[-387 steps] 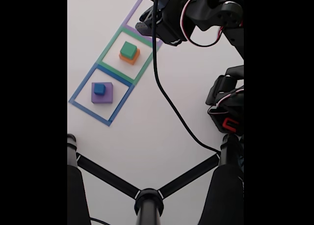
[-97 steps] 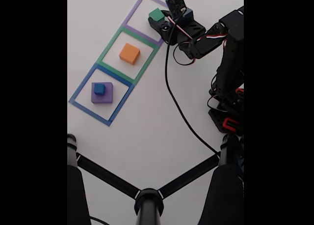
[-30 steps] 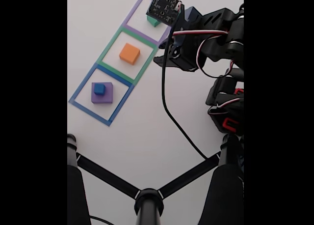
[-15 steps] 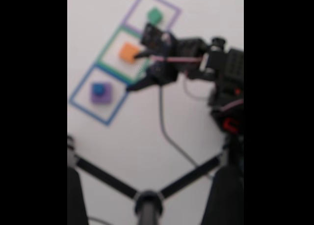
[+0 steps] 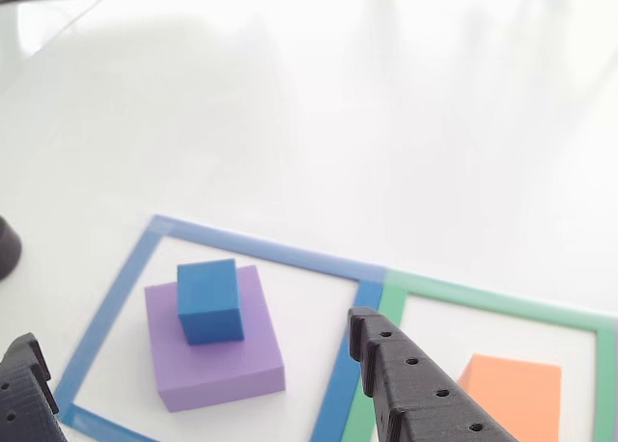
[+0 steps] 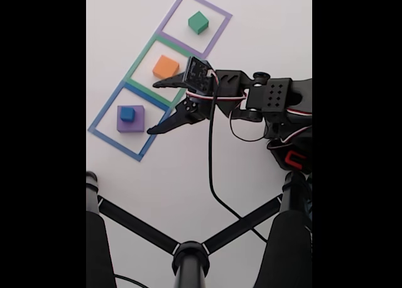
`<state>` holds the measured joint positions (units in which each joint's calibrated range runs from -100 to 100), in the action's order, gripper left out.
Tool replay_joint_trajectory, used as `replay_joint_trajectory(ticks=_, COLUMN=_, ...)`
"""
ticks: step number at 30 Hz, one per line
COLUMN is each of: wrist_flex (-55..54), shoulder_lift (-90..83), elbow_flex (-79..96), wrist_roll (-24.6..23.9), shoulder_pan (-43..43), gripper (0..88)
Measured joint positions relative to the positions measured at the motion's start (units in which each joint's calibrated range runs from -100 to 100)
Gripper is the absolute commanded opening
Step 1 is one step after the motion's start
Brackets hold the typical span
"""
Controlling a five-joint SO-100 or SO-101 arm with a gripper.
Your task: Tower of hanoi
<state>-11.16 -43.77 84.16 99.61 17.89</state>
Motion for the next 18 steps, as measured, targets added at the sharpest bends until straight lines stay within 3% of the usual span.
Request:
replay_joint_trajectory(ticks=8, wrist_flex=-16.4, shoulder_lift=17.9, elbow_flex=-0.8, wrist_roll=0.0, shoulder_pan=0.0, gripper=39.0)
replay_joint_trajectory(ticks=18, wrist_flex=-25.9, shoulder_lift=35.2, elbow_flex=-9.9, wrist_roll=0.4, shoulder_pan=0.8, gripper=38.7)
